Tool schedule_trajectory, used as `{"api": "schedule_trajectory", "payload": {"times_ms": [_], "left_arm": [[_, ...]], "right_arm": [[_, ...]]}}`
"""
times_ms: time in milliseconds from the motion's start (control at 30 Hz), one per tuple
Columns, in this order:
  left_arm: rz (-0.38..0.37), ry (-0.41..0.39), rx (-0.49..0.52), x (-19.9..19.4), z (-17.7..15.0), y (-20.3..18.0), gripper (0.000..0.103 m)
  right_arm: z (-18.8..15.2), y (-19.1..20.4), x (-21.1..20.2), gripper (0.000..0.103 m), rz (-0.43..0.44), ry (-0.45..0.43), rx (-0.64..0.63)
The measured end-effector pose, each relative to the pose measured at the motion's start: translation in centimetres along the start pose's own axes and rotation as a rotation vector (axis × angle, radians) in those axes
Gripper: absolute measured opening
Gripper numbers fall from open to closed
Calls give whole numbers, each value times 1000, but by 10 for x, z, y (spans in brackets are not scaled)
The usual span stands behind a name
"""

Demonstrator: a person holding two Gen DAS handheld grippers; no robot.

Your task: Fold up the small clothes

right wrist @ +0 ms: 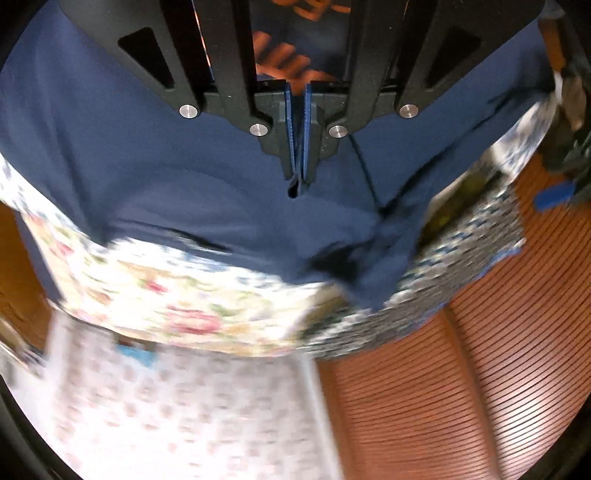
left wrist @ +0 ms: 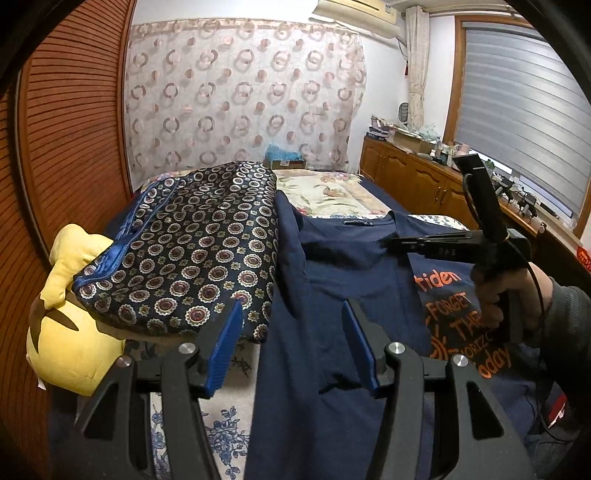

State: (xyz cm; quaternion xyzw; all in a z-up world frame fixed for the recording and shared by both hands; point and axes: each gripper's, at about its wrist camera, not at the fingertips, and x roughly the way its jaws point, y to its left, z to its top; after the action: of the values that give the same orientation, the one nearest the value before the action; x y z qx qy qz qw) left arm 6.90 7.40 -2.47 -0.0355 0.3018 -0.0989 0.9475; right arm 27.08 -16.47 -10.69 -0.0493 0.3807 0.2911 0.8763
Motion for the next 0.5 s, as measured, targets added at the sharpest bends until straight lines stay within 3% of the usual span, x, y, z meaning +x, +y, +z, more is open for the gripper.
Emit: {"api": "schedule_trajectory", "payload": {"times_ms": [167,200,233,300,367,433,500], "left_arm": [[-2,4,1,4,4,-6,55],[-2,6,4,6,5,-7,55],[0,8,8,7,6,-9,55],[6,9,16,9,9,-11,55],[6,9,23,13,14,-13,55],[4,11,31,18,20,-15,55],[-4,9,44,22,26,-19,55]], "right_arm": [[-3,-9,-8,2,-131,-1,26],[-4,-10,-10,8,-141,-2,17],[-3,-11,-12,22,-152,0,0],[-2,-12,-15,35,-172,-1,-32],[-4,-18,-21,38,-155,0,-52],[-8,-25,-26,48,-155,12,-73],[-14,-33,-28,48,-171,23,-92]]}}
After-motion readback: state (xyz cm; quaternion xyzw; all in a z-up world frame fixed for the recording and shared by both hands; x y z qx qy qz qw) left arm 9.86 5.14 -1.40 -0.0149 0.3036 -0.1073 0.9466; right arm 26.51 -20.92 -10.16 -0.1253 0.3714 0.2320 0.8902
